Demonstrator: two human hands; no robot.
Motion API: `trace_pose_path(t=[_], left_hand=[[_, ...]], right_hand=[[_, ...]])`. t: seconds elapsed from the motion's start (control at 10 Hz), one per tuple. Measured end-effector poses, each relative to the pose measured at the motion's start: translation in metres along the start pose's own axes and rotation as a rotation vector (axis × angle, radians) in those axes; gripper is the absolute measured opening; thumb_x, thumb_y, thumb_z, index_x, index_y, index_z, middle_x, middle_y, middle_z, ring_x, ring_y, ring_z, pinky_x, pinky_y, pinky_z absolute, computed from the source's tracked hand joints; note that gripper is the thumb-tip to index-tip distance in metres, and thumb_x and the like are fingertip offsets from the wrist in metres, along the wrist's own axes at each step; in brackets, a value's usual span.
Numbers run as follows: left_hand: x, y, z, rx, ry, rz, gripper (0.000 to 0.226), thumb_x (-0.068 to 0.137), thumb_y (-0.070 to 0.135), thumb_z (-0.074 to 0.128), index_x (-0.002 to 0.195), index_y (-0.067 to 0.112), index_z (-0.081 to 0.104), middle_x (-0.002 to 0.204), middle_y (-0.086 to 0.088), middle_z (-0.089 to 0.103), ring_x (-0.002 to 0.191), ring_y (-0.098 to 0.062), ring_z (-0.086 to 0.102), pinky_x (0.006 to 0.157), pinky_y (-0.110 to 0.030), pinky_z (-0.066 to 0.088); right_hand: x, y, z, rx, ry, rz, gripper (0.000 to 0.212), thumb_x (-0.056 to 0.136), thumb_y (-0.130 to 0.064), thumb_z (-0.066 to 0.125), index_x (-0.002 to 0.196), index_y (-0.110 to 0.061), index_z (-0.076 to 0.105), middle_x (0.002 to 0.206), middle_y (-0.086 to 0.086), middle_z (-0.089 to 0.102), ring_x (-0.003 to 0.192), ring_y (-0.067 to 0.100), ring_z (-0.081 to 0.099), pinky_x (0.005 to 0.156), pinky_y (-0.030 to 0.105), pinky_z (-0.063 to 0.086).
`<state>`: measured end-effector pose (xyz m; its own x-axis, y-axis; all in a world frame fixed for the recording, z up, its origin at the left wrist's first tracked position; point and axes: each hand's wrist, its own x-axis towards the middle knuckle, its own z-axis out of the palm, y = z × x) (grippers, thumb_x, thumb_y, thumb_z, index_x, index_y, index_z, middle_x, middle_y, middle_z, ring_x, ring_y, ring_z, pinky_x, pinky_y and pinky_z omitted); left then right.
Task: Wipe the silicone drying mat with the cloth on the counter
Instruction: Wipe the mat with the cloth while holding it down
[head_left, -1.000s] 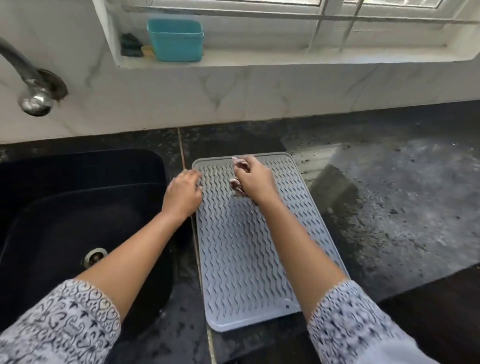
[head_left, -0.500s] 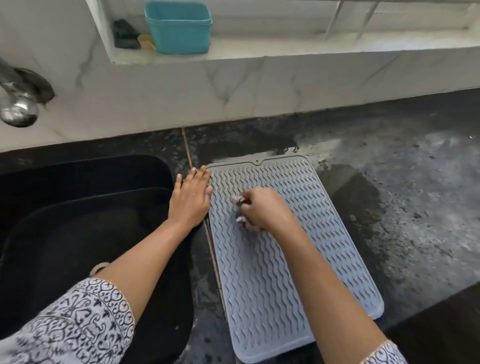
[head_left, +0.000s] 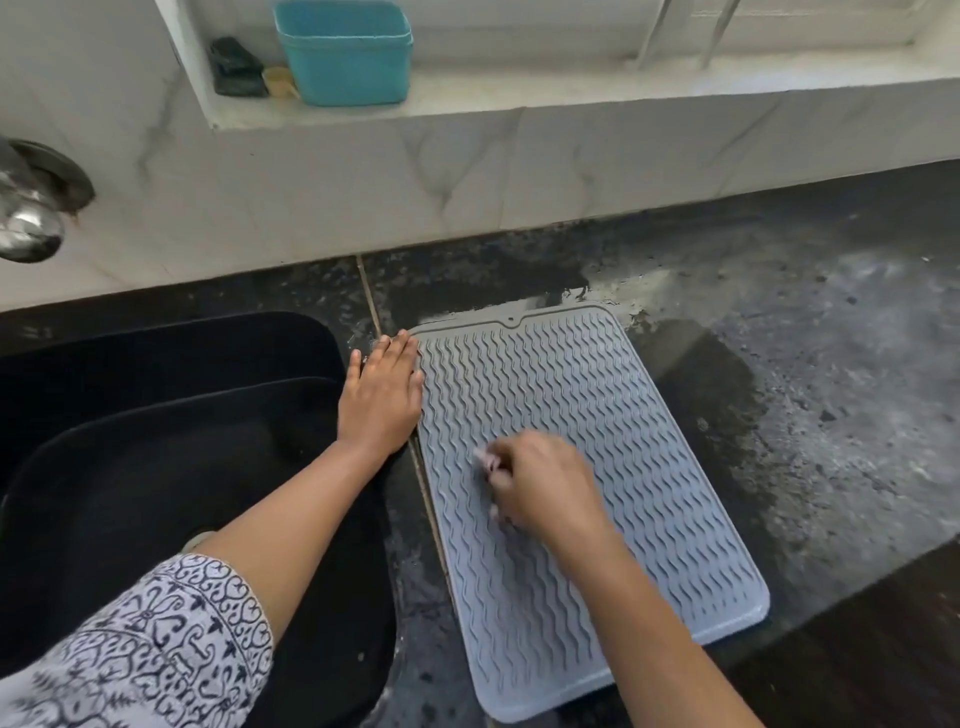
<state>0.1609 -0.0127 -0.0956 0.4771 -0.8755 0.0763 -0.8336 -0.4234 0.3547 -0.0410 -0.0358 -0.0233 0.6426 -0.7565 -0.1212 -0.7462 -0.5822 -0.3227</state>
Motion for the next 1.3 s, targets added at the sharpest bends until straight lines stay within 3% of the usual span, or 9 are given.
trace_pose_path(t=[0.2,0.4,0.6,0.7,0.8,1.0,1.1,1.2,1.3], left_hand=[[0.0,0.002,-0.001,-0.017,0.003,-0.01,0.052,0.101,0.034,0.033,0.15,0.018,0.027,0.158,0.003,0.023,0.146,-0.015,0.014,0.117,-0.041,0.0],[0.0,0.001,-0.001,-0.018,-0.003,-0.015,0.053,0.1,0.036,0.032,0.15,0.019,0.026,0.158,0.004,0.021,0.146,-0.014,0.012,0.117,-0.041,-0.001],[0.001,0.0,-0.001,-0.017,-0.001,-0.006,0.053,0.1,0.036,0.033,0.15,0.019,0.026,0.158,0.004,0.021,0.146,-0.014,0.012,0.117,-0.041,-0.001],[0.0,0.0,0.0,-0.004,0.0,-0.016,0.054,0.1,0.037,0.032,0.15,0.02,0.026,0.158,0.004,0.021,0.146,-0.014,0.012,0.117,-0.041,-0.002],[0.0,0.001,0.0,-0.002,0.005,-0.018,0.053,0.1,0.038,0.032,0.15,0.02,0.026,0.158,0.005,0.022,0.146,-0.013,0.013,0.118,-0.041,-0.001],[-0.001,0.001,-0.001,-0.014,0.01,-0.011,0.053,0.1,0.036,0.033,0.15,0.019,0.027,0.158,0.004,0.022,0.146,-0.014,0.014,0.118,-0.042,-0.001],[-0.001,0.0,-0.001,-0.024,0.014,-0.008,0.053,0.1,0.036,0.033,0.15,0.018,0.027,0.158,0.004,0.022,0.146,-0.014,0.014,0.117,-0.042,0.0],[-0.001,0.001,0.0,-0.02,0.01,-0.005,0.053,0.1,0.036,0.033,0.15,0.018,0.027,0.158,0.004,0.022,0.146,-0.014,0.014,0.117,-0.042,0.0],[0.0,0.001,0.0,-0.001,0.015,-0.015,0.053,0.1,0.036,0.033,0.15,0.019,0.027,0.158,0.004,0.022,0.146,-0.014,0.014,0.118,-0.043,0.0]], right_hand=[[0.111,-0.018,0.024,-0.029,0.137,-0.015,0.044,0.092,-0.03,0.044,0.136,-0.027,0.043,0.144,0.004,0.041,0.135,0.036,0.026,0.106,0.049,0.026],[0.044,-0.007,0.025,-0.158,0.187,-0.061,0.03,0.093,-0.024,0.048,0.122,-0.016,0.054,0.118,0.006,0.059,0.101,0.027,0.05,0.08,0.034,0.044],[-0.01,0.0,-0.032,0.033,-0.287,0.104,0.018,0.094,-0.032,0.049,0.103,-0.028,0.064,0.081,-0.006,0.068,0.07,0.01,0.063,0.063,0.027,0.053],[0.047,-0.009,-0.025,0.102,0.05,0.089,0.022,0.094,-0.031,0.048,0.11,-0.027,0.061,0.089,-0.006,0.065,0.079,0.011,0.061,0.068,0.03,0.052],[0.087,-0.018,0.004,-0.042,0.122,0.013,0.039,0.093,-0.028,0.042,0.13,-0.021,0.05,0.124,0.002,0.056,0.106,0.024,0.048,0.083,0.036,0.043],[0.014,-0.004,0.009,-0.212,0.049,0.023,0.026,0.096,-0.02,0.041,0.115,-0.014,0.057,0.112,0.008,0.061,0.099,0.027,0.049,0.07,0.032,0.041],[-0.032,0.007,-0.014,-0.224,-0.224,0.064,0.027,0.094,-0.03,0.041,0.104,-0.017,0.063,0.098,0.004,0.066,0.091,0.025,0.057,0.065,0.031,0.042],[-0.016,0.002,-0.033,0.063,-0.207,0.161,0.026,0.094,-0.038,0.043,0.099,-0.025,0.065,0.079,-0.004,0.068,0.077,0.018,0.064,0.069,0.035,0.054],[0.04,-0.006,-0.012,0.099,0.067,0.117,0.03,0.092,-0.032,0.043,0.118,-0.026,0.058,0.109,-0.001,0.064,0.102,0.022,0.054,0.086,0.038,0.046]])
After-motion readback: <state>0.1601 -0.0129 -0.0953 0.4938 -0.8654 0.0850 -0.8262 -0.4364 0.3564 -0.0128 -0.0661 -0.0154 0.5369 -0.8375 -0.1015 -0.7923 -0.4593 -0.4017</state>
